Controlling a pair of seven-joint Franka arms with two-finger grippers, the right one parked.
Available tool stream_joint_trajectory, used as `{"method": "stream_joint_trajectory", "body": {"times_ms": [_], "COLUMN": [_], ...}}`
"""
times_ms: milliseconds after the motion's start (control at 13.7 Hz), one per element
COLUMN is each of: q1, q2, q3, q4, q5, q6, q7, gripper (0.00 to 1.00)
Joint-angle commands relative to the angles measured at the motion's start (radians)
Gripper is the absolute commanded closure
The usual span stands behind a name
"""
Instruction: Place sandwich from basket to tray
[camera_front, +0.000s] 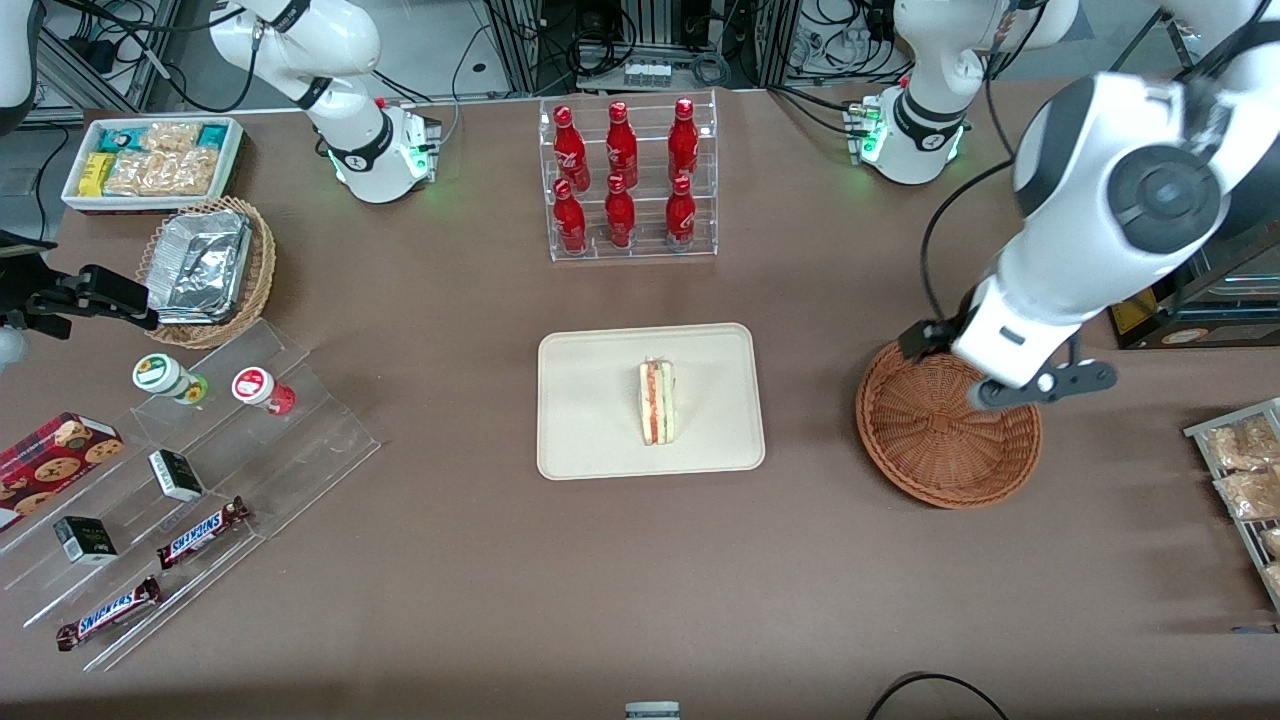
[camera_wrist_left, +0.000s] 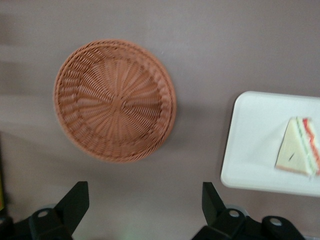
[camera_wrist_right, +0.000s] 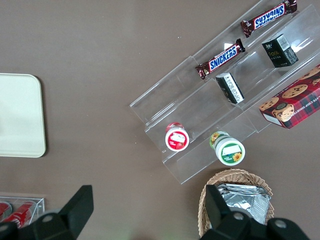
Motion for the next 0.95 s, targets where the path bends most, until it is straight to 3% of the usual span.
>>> {"method": "stream_joint_trajectory", "body": {"times_ms": [0, 439, 878], "q1": [0.069, 0.122, 0.121], "q2": [-0.081, -0.164, -0.173], "q3": [-0.03, -0.004, 0.049], "q4": [-0.035, -0.028, -0.008], "q5": [-0.022, -0.023, -0.025], "q6": [-0.108, -0.271, -0.325], "q7": [0.14, 0.291, 0.303], "gripper": [0.0, 0.0, 0.0]}}
